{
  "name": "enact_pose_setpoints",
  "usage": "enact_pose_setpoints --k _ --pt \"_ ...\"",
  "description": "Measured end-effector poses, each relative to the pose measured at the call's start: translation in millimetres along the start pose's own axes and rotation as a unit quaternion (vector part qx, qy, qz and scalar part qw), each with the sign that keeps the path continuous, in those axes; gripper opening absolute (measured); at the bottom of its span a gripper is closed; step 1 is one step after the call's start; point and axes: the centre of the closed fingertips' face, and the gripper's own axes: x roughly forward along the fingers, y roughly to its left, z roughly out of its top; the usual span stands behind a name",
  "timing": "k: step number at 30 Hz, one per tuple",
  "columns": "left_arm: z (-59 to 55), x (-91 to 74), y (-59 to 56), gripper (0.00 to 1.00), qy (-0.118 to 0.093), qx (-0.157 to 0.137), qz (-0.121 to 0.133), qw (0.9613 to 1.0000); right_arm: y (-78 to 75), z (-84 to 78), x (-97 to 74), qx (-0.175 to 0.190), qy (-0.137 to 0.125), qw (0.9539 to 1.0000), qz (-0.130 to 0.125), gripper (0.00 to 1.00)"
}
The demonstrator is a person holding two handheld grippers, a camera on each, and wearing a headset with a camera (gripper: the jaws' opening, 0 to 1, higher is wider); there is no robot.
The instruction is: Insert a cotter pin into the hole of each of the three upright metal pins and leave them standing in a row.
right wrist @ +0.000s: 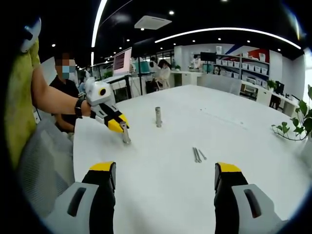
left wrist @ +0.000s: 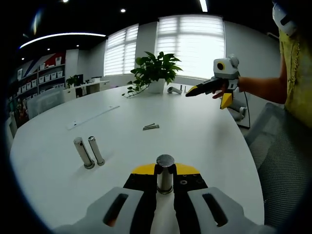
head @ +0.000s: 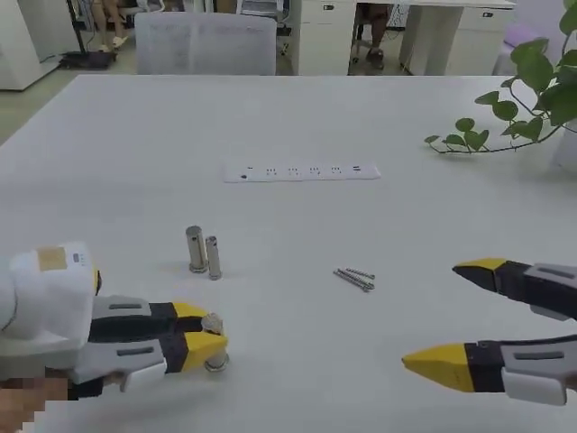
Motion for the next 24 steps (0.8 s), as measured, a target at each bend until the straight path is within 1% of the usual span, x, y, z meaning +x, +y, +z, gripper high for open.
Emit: enact_pose_setpoints --k 9,18,24 --pt "-5.2 3.9 -9.0 0.09 0.001 0.004 -0.006 1.0000 3.2 -0.4 2.8 -0.002 0.002 1.0000 0.005 0.85" --pt "-8.0 4.5 -11.2 0.09 0.001 0.008 -0.003 1.0000 4.3 2.9 3.3 -0.005 -0.001 1.0000 0.007 0.85" --pt "-8.9 5.5 -11.2 0.09 0.004 0.016 -0.002 0.9999 5.7 2.5 3.9 -0.006 0.001 0.9999 0.008 0.85"
